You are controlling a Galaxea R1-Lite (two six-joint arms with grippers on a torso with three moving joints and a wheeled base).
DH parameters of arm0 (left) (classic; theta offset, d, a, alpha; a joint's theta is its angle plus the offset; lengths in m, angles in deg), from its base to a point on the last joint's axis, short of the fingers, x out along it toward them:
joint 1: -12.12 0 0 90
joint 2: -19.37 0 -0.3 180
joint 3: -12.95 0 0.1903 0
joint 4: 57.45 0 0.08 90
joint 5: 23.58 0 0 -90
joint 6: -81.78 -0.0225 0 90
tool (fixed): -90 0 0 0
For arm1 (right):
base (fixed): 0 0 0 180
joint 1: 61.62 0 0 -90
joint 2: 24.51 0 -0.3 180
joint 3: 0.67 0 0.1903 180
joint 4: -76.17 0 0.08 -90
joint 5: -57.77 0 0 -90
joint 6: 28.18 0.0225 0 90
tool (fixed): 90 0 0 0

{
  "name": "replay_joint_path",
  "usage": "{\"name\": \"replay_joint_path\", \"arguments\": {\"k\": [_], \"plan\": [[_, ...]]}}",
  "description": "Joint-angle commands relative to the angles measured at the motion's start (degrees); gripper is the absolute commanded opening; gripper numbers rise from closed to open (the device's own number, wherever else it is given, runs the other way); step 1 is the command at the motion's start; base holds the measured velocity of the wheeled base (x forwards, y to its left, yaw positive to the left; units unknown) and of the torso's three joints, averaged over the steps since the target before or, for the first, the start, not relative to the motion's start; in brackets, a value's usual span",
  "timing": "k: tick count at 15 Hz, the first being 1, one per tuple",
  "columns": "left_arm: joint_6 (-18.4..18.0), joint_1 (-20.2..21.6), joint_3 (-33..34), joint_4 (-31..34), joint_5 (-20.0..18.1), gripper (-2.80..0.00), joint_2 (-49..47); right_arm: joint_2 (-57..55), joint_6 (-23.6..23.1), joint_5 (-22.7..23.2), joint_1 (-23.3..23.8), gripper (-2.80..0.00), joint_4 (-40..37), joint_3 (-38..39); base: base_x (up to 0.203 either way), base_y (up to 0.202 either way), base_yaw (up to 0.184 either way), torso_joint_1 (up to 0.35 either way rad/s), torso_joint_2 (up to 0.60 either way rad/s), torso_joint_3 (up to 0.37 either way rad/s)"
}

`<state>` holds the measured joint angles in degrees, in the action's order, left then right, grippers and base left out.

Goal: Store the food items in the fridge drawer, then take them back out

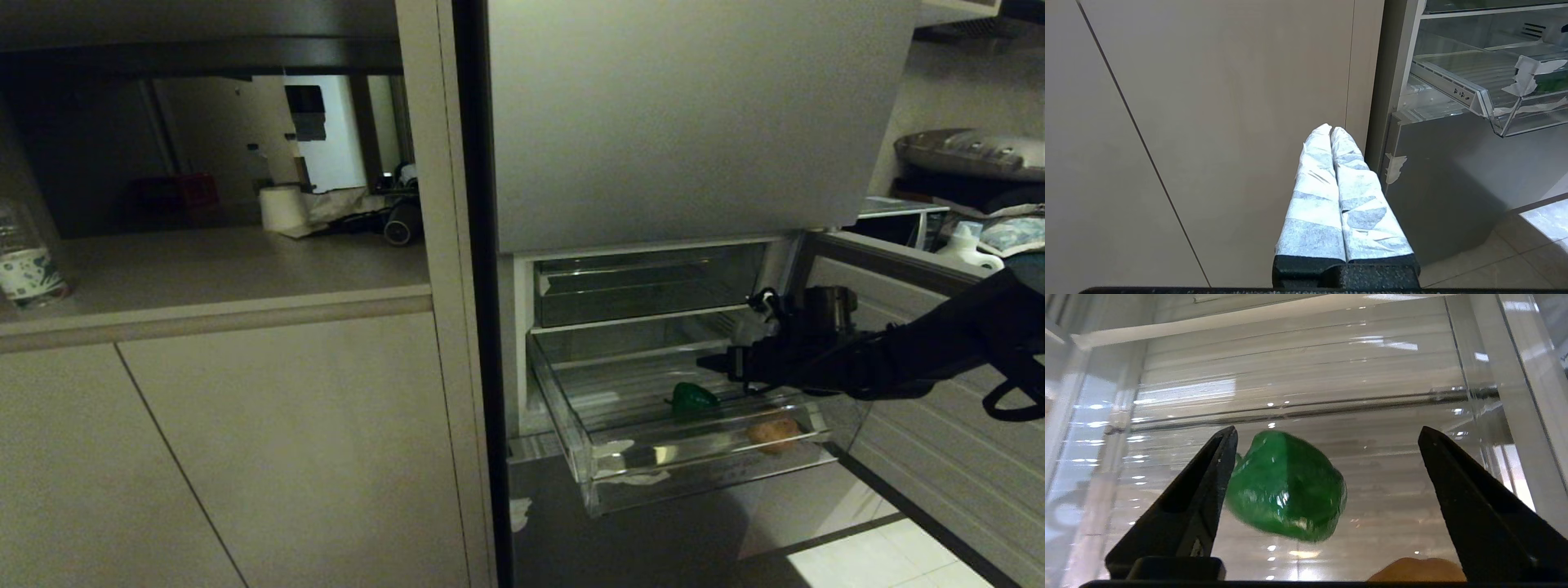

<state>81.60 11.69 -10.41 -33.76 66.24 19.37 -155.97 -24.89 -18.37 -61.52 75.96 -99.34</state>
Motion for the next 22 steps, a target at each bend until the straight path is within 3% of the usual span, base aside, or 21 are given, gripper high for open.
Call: {"name": "replay_joint_path", "arguments": {"k": [1,5,14,15,18,22], "plan": [[0.0,0.0,0.0,0.0,0.0,-2.80,-0.1,4.5,0.3,0.1,0.0,0.00,0.1,2.8,0.000,0.000,0.000,0.000,0.00,0.000],[0.0,0.0,0.0,-0.1,0.0,-2.80,-0.1,17.6,0.3,0.3,0.0,0.00,0.1,14.7,0.000,0.000,0.000,0.000,0.00,0.000],[0.0,0.0,0.0,0.0,0.0,-2.80,-0.1,49.2,0.4,0.2,4.9,0.00,-0.1,53.6,0.000,0.000,0.000,0.000,0.00,0.000],[0.0,0.0,0.0,0.0,0.0,-2.80,-0.1,52.7,0.4,0.3,5.0,-2.80,0.0,57.9,0.000,0.000,0.000,0.000,0.00,0.000],[0.0,0.0,0.0,0.0,0.0,-2.80,-0.1,56.2,0.0,1.6,5.0,-2.80,-0.3,63.1,0.000,0.000,0.000,0.000,0.00,0.000],[0.0,0.0,0.0,0.0,0.0,-2.80,-0.1,42.7,-0.2,2.7,5.0,-2.80,0.0,57.1,0.000,0.000,0.000,0.000,0.00,0.000]]}}
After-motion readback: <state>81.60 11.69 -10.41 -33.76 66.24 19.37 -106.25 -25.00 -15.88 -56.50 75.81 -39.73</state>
